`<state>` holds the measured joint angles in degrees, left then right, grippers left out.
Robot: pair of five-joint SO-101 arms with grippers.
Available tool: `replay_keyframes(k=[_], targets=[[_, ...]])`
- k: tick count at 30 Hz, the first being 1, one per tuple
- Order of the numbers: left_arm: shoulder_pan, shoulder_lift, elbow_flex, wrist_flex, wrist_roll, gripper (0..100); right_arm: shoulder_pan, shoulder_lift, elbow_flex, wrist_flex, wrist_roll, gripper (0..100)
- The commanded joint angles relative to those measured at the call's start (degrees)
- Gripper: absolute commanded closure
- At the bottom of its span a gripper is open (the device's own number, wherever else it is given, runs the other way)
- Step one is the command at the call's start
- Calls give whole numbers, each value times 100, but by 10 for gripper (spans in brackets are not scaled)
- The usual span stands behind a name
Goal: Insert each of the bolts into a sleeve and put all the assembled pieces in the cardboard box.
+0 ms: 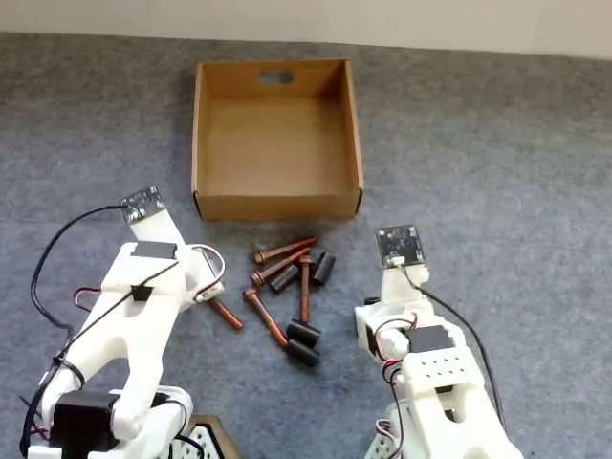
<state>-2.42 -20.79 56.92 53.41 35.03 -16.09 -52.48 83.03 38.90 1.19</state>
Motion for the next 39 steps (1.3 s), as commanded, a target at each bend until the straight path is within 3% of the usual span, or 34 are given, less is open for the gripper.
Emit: replay_keyframes(k=[1, 3, 11, 15, 21, 26, 29, 39], targets=[[92, 4, -48, -70, -255, 957, -48, -84, -13, -92, -26, 992], [92, 4, -48, -79, -747, 995, -48, -84, -13, -92, -26, 992], [101, -48, -66, -70, -2295, 983, -48, -84, -13, -92, -26, 992], [505, -13, -180, -9, -3121, 982, -48, -84, -13, -92, -26, 992], [1218, -31, -215, 308, -3130, 982, -48, -84, -13, -92, -26, 992], [1235, -13, -189, 334, -3112, 939, -48, -84, -13, -92, -26, 992], [1235, -13, -189, 325, -2708, 892, -48, -84, -13, -92, -26, 992], [1235, -4, 75, 308, -2611, 893, -48, -84, -13, -92, -26, 992]])
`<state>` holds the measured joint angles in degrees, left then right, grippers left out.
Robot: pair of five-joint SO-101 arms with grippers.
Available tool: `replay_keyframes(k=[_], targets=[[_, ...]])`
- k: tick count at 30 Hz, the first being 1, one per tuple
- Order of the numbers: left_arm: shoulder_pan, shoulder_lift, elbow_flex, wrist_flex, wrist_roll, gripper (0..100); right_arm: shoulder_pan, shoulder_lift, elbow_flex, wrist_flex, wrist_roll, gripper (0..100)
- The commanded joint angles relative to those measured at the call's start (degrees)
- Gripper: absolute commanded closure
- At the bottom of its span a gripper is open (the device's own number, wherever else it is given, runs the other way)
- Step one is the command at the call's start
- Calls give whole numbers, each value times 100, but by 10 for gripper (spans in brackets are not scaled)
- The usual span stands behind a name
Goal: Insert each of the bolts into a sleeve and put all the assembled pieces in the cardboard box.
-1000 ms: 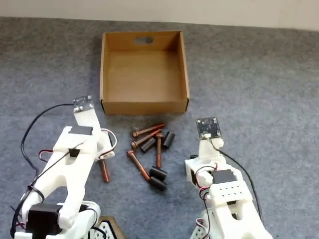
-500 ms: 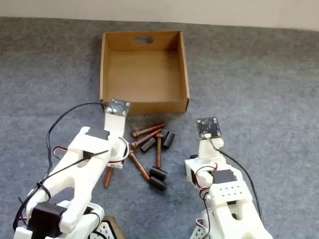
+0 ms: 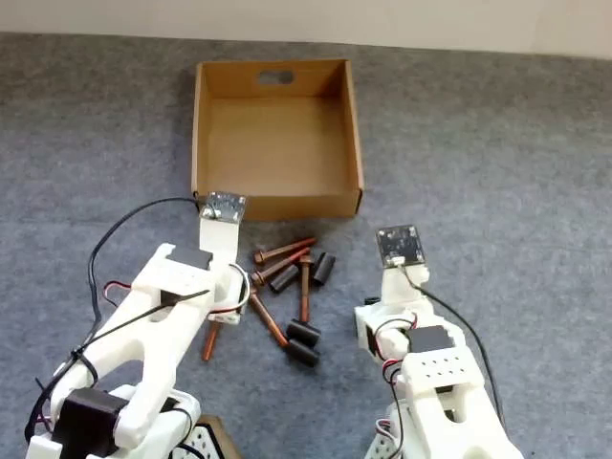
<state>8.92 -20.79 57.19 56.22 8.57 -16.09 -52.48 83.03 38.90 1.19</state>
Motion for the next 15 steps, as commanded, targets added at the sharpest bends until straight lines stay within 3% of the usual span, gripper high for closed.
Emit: replay_keyframes(k=[1, 15], targets=[[101, -4, 92, 26, 35, 893, -48, -84, -13, -92, -26, 992], [119, -4, -119, 176, 0, 892, -48, -84, -13, -92, -26, 992]])
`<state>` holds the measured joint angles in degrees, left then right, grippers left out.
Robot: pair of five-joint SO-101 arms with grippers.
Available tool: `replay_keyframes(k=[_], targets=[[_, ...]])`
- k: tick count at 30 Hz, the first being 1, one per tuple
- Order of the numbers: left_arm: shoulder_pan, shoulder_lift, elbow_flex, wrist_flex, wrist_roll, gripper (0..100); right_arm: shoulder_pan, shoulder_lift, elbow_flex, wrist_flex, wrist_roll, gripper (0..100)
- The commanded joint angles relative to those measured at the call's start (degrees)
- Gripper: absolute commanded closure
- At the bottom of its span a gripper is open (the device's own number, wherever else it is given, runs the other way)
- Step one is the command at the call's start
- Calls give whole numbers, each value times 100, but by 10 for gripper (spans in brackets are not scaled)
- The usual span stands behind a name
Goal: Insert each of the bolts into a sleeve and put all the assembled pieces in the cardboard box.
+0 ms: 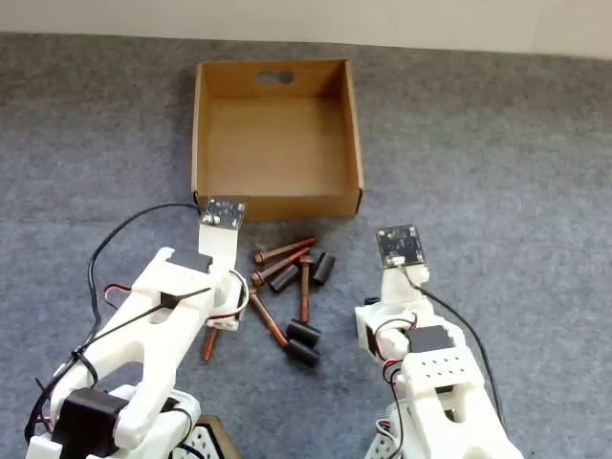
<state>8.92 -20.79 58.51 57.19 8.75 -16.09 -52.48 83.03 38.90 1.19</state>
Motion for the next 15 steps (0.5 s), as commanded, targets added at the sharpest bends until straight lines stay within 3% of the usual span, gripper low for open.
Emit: replay_keyframes(k=[1, 15], targets=[[119, -4, -312, 79, -18, 892, -48, -84, -13, -92, -26, 992], [119, 4, -295, 62, -26, 891, -48, -84, -13, -84, -26, 992]])
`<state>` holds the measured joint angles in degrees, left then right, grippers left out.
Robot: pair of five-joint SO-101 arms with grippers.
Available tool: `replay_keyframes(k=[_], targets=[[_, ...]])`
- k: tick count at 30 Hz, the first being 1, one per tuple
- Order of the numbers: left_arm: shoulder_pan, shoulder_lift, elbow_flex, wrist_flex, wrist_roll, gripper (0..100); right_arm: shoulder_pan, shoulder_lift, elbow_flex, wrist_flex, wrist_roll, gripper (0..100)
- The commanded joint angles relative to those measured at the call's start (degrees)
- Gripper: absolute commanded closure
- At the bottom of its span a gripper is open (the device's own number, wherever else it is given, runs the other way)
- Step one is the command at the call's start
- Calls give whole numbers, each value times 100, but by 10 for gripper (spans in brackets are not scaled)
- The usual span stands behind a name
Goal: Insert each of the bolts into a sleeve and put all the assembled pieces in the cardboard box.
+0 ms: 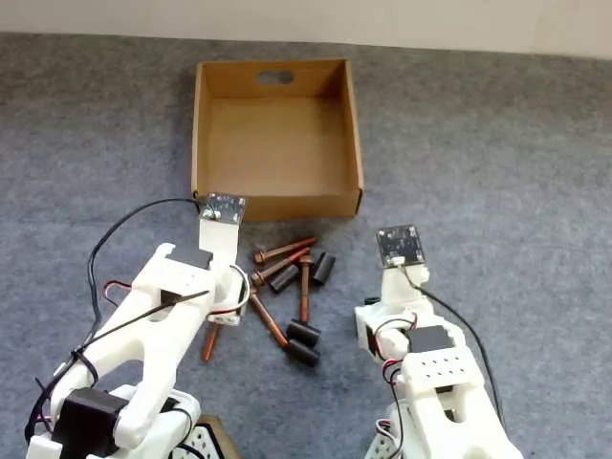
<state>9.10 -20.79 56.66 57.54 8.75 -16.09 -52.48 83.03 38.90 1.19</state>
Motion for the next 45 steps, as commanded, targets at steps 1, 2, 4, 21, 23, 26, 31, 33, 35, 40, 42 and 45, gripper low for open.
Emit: replay_keyframes(k=[1, 2, 4, 21, 23, 26, 31, 33, 35, 40, 42, 45], targets=[[101, 13, -92, -62, -26, 891, -48, -84, -13, -84, -26, 992], [101, 48, -92, -123, -26, 891, -48, -84, -13, -84, -26, 992], [110, 286, -145, -167, -26, 891, -48, -84, -13, -84, -26, 992], [75, 1481, -1411, 316, -26, 993, -22, -101, -66, -48, -26, 992], [75, 1279, -1543, 501, -26, 993, -13, -127, -233, 75, -26, 992], [66, 567, -1684, 809, -62, 993, -40, -523, -664, 558, -26, 992], [40, -1253, -1648, 949, -1081, 993, -48, -1648, -1279, 1121, -26, 992], [-84, -1982, -1648, 941, -1495, 993, -48, -2088, -1446, 1130, -26, 992], [-207, -2659, -1657, 897, -1503, 993, -48, -2440, -1596, 1103, -26, 992], [-224, -3916, -1648, 378, -501, 993, -57, -2976, -1596, -31, -70, 992], [-224, -4171, -1648, -44, -167, 992, -189, -3011, -1437, -611, -70, 992], [-215, -4259, -1648, -976, 79, 992, -453, -3037, -1033, -1253, -70, 992]])
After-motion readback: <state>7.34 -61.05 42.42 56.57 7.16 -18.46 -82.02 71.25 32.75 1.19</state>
